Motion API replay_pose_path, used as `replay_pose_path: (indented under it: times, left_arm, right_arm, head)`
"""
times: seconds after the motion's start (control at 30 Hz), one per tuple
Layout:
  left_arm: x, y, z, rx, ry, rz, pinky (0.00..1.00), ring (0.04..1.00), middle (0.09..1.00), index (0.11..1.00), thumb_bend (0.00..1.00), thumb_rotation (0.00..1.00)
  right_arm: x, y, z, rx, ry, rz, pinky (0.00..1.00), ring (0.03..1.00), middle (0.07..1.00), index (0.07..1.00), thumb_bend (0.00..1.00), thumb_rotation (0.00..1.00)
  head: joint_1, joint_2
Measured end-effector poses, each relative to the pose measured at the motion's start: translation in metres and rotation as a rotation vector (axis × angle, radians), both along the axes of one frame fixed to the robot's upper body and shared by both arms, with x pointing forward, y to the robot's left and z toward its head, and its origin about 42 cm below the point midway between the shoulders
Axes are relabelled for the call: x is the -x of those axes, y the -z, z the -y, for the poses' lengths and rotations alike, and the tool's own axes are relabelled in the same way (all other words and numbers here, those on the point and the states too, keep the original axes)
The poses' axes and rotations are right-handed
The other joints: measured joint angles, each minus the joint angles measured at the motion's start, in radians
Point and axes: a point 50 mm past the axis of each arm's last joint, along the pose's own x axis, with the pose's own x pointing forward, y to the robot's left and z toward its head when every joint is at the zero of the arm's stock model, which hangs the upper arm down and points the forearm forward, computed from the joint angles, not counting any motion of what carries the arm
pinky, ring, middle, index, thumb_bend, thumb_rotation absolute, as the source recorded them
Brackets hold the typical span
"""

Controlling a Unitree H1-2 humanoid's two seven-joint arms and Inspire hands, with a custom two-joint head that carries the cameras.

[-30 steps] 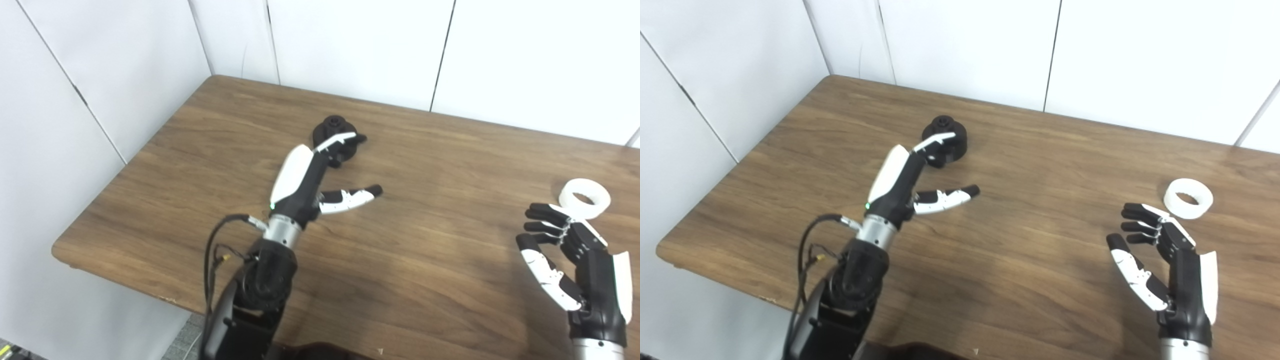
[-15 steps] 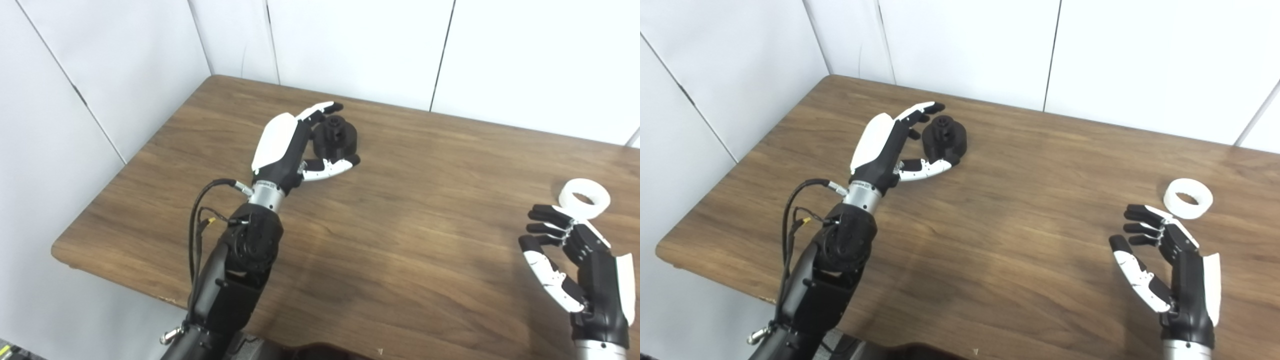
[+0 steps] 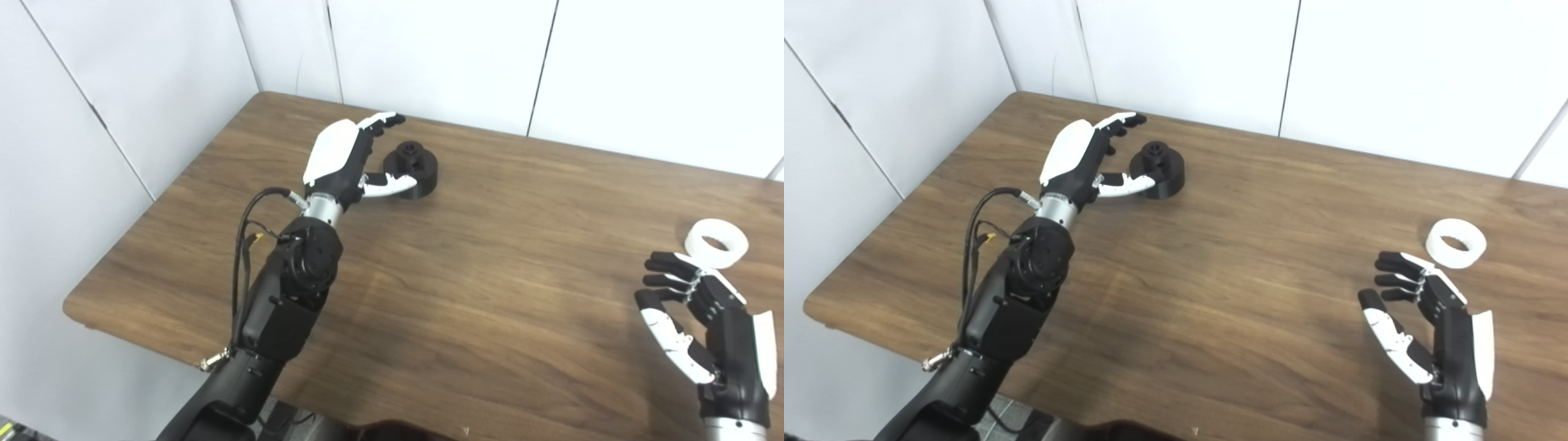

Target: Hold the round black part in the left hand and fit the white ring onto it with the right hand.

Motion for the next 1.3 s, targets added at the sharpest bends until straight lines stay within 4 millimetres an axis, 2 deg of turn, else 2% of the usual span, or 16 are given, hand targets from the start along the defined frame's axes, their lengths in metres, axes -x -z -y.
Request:
replay_pose_path:
  times: [0.27, 0.43, 0.7, 0.87, 1.1, 1.3]
  left_arm:
    - [-0.021, 0.010, -0.009, -0.074, -0.009, -0.036, 0.72, 0.866, 0.883, 0.819, 0.75, 0.37]
    - [-0.030, 0.015, -0.014, -0.115, -0.023, -0.072, 0.83, 0.925, 0.918, 0.834, 0.82, 0.42]
    - [-0.035, 0.030, -0.020, -0.164, -0.064, -0.171, 0.94, 1.000, 0.996, 0.884, 0.96, 0.51]
    - [-0.039, 0.035, -0.021, -0.206, -0.078, -0.230, 0.96, 1.000, 1.000, 0.904, 1.00, 0.53]
    - [-0.048, 0.040, -0.015, -0.236, -0.081, -0.289, 0.96, 1.000, 1.000, 0.919, 1.00, 0.57]
    - [-0.052, 0.047, -0.015, -0.245, -0.081, -0.320, 0.96, 1.000, 1.000, 0.916, 1.00, 0.54]
  right_arm:
    - [0.000, 0.000, 0.001, -0.002, 0.001, -0.001, 0.54, 0.615, 0.675, 0.679, 0.55, 0.45]
    - [0.001, 0.000, 0.001, -0.004, 0.002, -0.002, 0.54, 0.620, 0.677, 0.679, 0.55, 0.45]
    - [0.001, -0.001, 0.001, -0.003, 0.004, 0.001, 0.55, 0.625, 0.679, 0.679, 0.56, 0.47]
    - [0.001, 0.000, 0.002, -0.003, 0.005, 0.000, 0.54, 0.622, 0.678, 0.678, 0.56, 0.47]
    - [0.002, -0.001, 0.002, 0.003, 0.007, 0.004, 0.54, 0.614, 0.673, 0.676, 0.55, 0.46]
    - [0.002, -0.003, 0.001, 0.010, 0.009, 0.010, 0.54, 0.611, 0.671, 0.674, 0.54, 0.44]
  head:
    - [-0.008, 0.000]
    - [-0.012, 0.003]
    - [-0.018, 0.005]
    - [-0.025, 0.005]
    - [-0.031, 0.008]
    - [-0.035, 0.008]
